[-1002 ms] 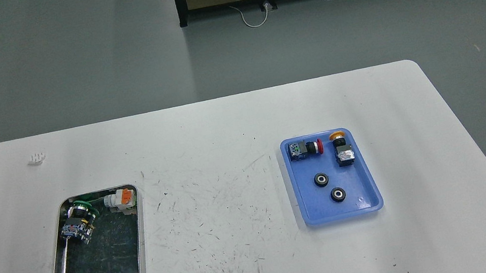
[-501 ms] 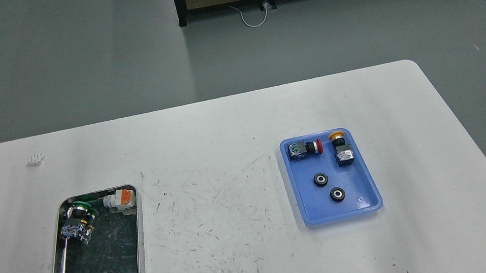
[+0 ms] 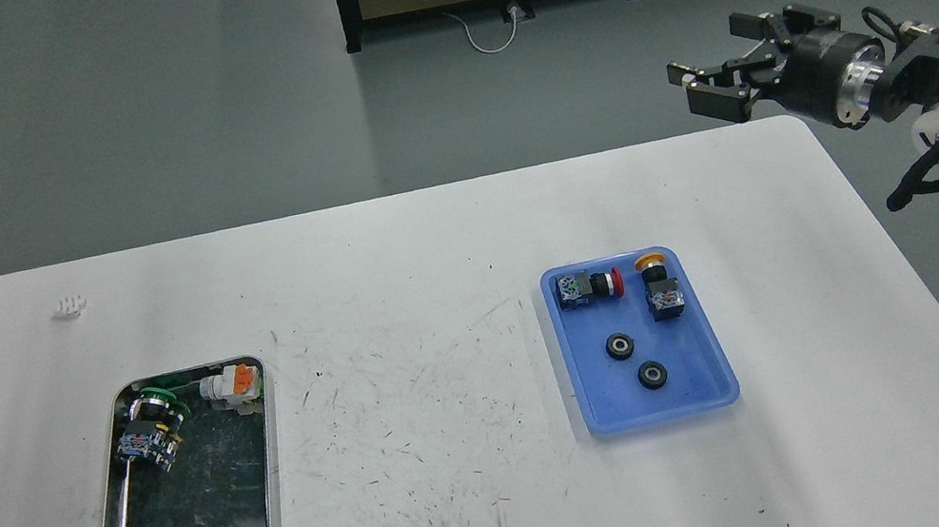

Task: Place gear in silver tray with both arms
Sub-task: 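Reach the right gripper down to a black gear in the blue tray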

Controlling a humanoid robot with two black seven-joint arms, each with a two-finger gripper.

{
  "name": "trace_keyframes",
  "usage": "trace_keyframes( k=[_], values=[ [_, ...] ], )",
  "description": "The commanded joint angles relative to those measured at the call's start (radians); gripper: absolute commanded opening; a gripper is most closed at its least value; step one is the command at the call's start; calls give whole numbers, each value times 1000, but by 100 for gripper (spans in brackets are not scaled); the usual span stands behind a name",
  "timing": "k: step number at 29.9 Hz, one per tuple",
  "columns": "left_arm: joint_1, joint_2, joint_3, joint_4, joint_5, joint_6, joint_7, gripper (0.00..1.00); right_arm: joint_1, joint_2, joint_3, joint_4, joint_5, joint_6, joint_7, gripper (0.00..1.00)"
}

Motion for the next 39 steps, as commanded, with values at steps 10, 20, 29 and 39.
trace_keyframes(
  k=[10, 20, 29, 39],
  values=[
    [43, -41, 44, -4, 87, 47, -51, 98, -124, 80, -96, 16, -266, 159, -12, 98],
    [49, -43, 44, -7, 107, 53, -51, 98, -152, 173, -153, -32, -383, 159, -12, 99],
    [55, -44, 44, -9, 107, 57, -48, 98, -160, 190, -151, -73, -409, 159, -6, 99],
    [55, -44, 44, -9, 107, 67, -46, 98, -163, 221, -153, -121, -409, 159, 0, 91]
  ],
)
